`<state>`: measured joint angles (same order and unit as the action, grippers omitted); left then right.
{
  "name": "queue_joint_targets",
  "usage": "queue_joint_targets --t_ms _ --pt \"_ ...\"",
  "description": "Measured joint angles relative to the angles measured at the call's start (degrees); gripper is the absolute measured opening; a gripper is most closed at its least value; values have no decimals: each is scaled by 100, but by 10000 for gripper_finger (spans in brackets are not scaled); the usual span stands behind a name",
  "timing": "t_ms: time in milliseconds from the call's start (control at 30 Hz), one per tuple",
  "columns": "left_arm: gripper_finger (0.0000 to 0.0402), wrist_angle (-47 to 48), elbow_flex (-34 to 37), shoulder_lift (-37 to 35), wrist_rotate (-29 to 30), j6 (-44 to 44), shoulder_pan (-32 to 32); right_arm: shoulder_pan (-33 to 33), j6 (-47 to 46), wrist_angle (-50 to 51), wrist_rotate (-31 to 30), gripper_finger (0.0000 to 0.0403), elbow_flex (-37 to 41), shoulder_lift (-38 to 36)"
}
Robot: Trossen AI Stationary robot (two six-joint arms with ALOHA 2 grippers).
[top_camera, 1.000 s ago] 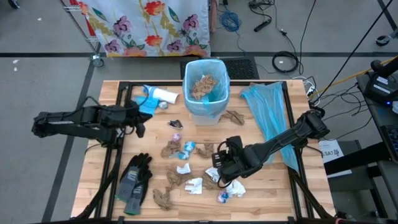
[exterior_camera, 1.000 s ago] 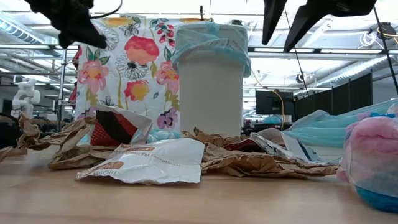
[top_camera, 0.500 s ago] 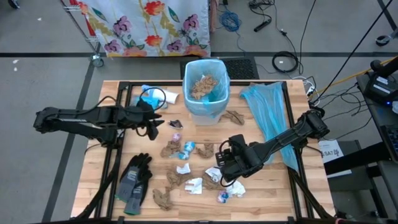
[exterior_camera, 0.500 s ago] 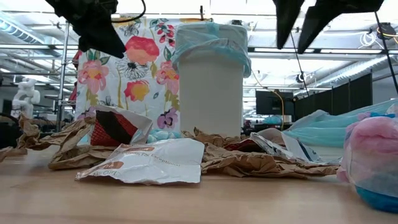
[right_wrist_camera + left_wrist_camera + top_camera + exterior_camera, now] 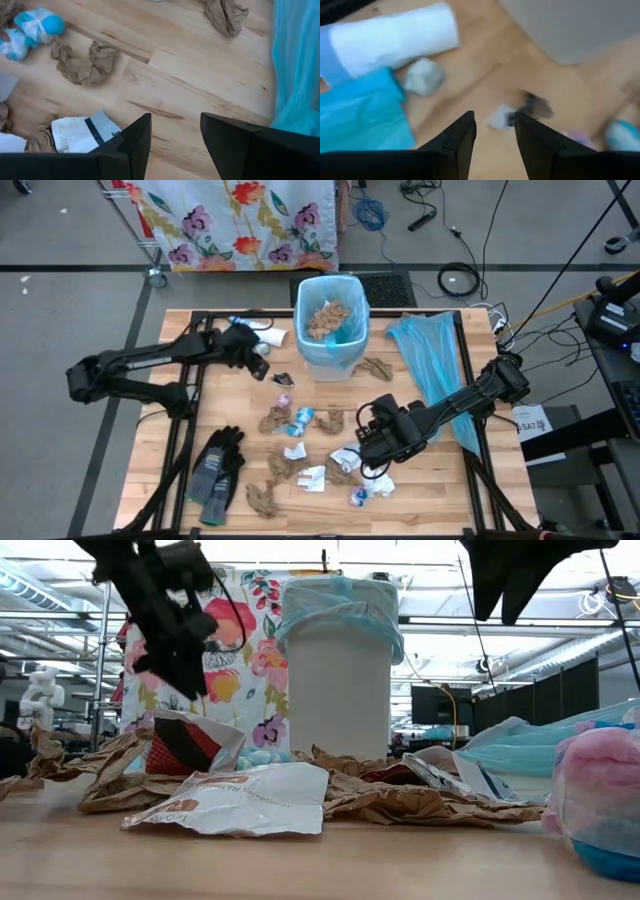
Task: Place trash/remove bag and relplace
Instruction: Put the white trashbag into the trash bin
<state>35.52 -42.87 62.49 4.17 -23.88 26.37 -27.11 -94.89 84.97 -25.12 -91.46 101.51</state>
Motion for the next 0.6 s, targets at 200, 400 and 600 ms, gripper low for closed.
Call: queue_joint_targets --t_ms 200,400,600 --pt "141 -315 0 472 -121 323 742 -46 109 -125 0 162 0 0" --pt "141 -668 -4 917 -154 787 1115 -81 109 -231 3 162 0 2" --pt "141 -1151 -4 1460 -66 1163 1276 -109 -24 -368 4 162 0 2"
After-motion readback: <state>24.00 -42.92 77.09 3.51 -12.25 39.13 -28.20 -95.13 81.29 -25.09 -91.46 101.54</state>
